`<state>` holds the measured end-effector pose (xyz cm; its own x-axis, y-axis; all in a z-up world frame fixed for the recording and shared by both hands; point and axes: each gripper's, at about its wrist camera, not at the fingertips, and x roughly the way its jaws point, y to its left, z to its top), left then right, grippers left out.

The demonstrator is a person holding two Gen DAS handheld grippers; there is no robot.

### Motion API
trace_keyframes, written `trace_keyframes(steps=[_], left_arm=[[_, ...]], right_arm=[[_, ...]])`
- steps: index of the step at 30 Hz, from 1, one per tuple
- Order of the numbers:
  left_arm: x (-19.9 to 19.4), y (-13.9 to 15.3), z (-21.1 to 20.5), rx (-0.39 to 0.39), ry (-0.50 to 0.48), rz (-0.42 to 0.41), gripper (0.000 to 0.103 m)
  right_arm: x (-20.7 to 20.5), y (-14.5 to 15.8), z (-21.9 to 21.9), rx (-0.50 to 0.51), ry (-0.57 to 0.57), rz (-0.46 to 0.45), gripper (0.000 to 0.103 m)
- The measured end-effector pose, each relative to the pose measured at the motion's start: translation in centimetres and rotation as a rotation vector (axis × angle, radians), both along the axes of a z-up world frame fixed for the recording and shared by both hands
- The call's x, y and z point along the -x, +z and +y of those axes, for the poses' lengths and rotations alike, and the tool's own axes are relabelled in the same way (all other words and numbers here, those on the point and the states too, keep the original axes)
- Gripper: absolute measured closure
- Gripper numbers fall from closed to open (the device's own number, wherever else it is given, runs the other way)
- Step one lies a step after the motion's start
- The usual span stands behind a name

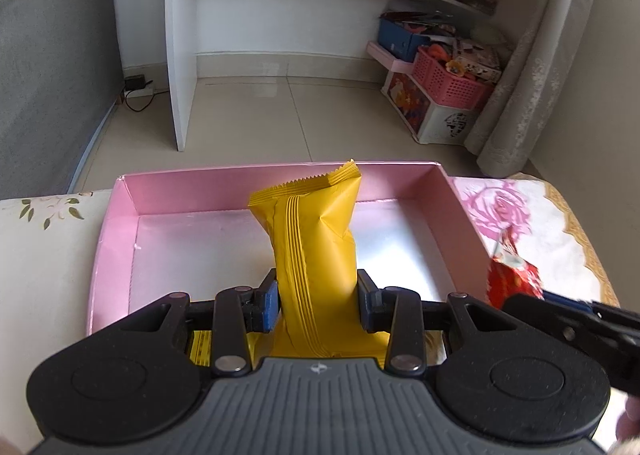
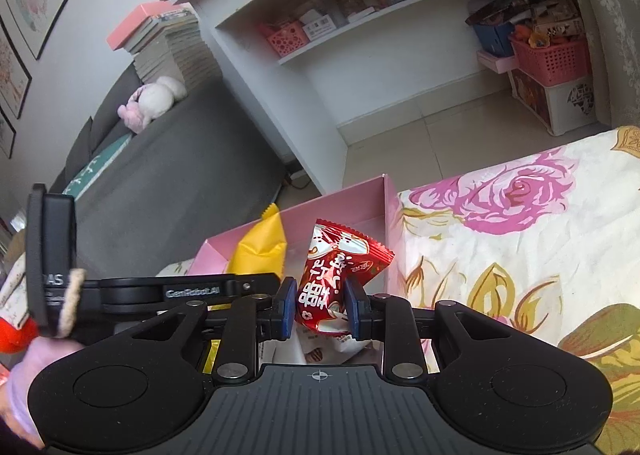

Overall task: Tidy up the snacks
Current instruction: 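Carry both packs into the pink box and open both grippers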

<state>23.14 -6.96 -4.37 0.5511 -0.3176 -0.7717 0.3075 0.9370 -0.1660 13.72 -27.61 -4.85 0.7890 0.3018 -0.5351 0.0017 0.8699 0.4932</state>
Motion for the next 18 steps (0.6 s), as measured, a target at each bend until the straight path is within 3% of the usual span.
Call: trace_keyframes(steps=[4, 5, 7, 10, 18], left_arm=[[-0.2, -0.3, 0.5, 0.024, 0.021, -0.015, 0.067], [-0.2, -0.3, 0.5, 0.03, 0.031, -0.019, 0.067], [0.0, -0.3, 0.9, 0.055, 0.044, -0.025, 0.053], [0.3, 0.1, 1.1, 0.068, 0.048, -0.031, 0.041], [2.0, 1.8, 2.2, 0.074, 0.04, -0.044, 0.027]], right_arm=[[-0.3, 0.0, 0.3, 0.004, 0.0, -0.014, 0.073], [-0.3, 0.0, 0.2, 0.002, -0.008, -0.021, 0.063], [-0.3, 0.1, 0.1, -0.014, -0.021, -0.018, 0.052], [-0.1, 0.4, -0.2, -0.023, -0.022, -0.021, 0.051], [0.8, 1.6, 0.6, 0.014, -0.005, -0.028, 0.038]])
